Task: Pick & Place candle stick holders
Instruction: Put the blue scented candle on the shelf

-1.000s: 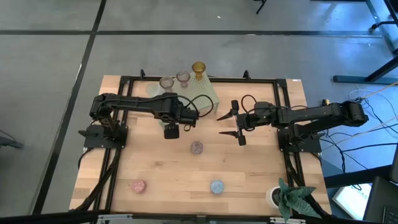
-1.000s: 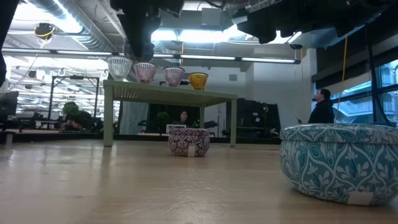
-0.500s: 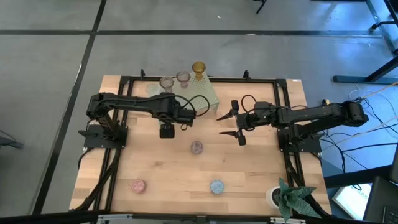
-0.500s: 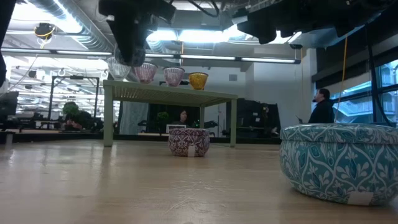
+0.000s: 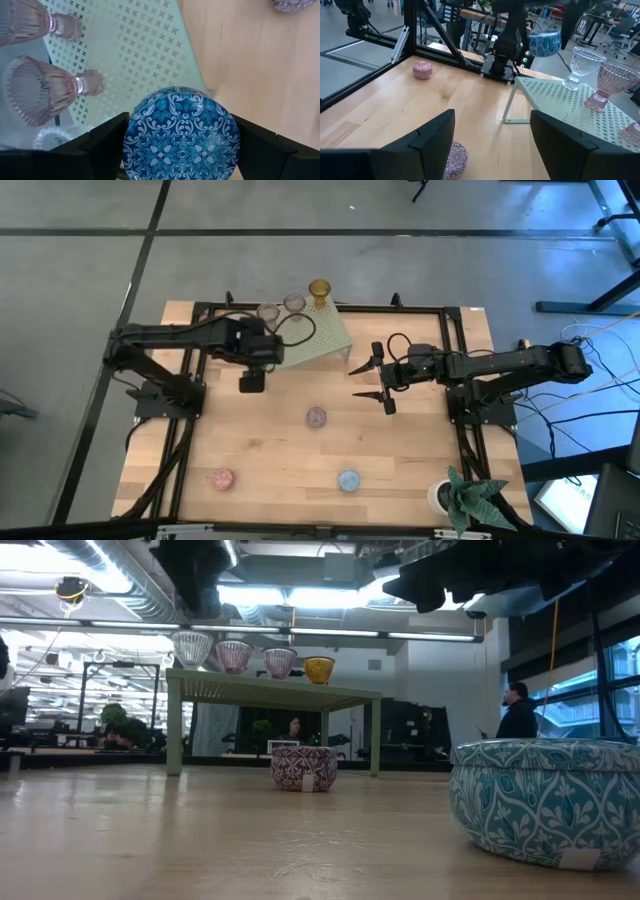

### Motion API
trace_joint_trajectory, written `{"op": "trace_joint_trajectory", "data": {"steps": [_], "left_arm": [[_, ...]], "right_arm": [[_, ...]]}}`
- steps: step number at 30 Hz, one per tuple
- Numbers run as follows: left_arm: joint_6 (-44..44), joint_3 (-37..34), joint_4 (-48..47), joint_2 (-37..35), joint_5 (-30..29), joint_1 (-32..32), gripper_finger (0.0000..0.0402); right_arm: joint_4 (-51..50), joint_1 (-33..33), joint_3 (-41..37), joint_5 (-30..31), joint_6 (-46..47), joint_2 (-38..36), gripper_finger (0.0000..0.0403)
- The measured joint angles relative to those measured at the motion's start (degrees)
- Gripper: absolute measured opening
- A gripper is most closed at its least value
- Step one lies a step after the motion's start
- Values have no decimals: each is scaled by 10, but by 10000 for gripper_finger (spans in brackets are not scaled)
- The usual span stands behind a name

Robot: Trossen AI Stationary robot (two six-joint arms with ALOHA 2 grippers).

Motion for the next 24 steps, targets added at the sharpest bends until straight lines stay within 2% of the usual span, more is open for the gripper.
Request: {"op": "trace_joint_trajectory", "data": {"steps": [6, 11, 24], "left_arm": [[29, -104, 105, -37, 10, 16, 304], [29, -149, 113, -35, 20, 29, 304], [17, -162, 148, -32, 42, 81, 304]], "right_arm": [[1, 0, 0, 0, 0, 0, 264], [1, 0, 0, 0, 0, 0, 264], [1, 0, 0, 0, 0, 0, 264]]}}
